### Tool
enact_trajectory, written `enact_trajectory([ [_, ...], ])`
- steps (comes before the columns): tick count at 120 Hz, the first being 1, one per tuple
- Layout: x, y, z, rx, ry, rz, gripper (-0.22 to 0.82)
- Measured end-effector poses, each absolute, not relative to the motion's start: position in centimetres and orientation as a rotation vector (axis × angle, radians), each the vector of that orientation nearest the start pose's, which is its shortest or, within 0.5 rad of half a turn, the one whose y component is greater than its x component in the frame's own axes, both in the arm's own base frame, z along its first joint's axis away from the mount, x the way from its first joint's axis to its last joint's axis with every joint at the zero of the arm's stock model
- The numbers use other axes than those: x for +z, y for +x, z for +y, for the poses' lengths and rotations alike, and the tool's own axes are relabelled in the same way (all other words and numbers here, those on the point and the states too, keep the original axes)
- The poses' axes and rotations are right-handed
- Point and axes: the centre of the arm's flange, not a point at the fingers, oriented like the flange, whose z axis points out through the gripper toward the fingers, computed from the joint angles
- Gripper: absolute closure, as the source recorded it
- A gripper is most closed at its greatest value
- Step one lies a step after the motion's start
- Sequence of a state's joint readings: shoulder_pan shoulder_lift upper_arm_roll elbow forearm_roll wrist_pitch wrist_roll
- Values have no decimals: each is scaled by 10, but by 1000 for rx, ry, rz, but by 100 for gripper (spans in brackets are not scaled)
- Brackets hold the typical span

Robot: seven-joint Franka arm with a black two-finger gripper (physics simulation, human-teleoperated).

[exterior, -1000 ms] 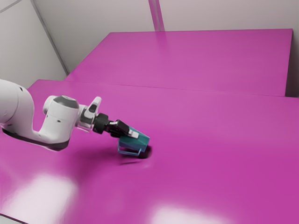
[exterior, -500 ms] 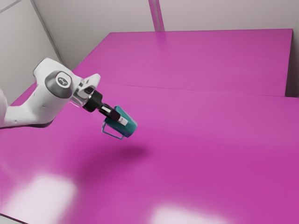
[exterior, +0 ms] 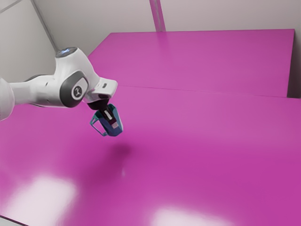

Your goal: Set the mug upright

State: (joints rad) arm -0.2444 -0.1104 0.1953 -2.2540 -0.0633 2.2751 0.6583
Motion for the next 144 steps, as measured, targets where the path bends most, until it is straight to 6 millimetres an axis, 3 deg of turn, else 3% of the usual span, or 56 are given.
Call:
enact_trajectory([
  [91,382,512,-41,-183,-2997,847,78],
  [131,375,510,-45,-174,-3015,790,78],
  [144,374,510,-44,-174,-3023,775,72],
])
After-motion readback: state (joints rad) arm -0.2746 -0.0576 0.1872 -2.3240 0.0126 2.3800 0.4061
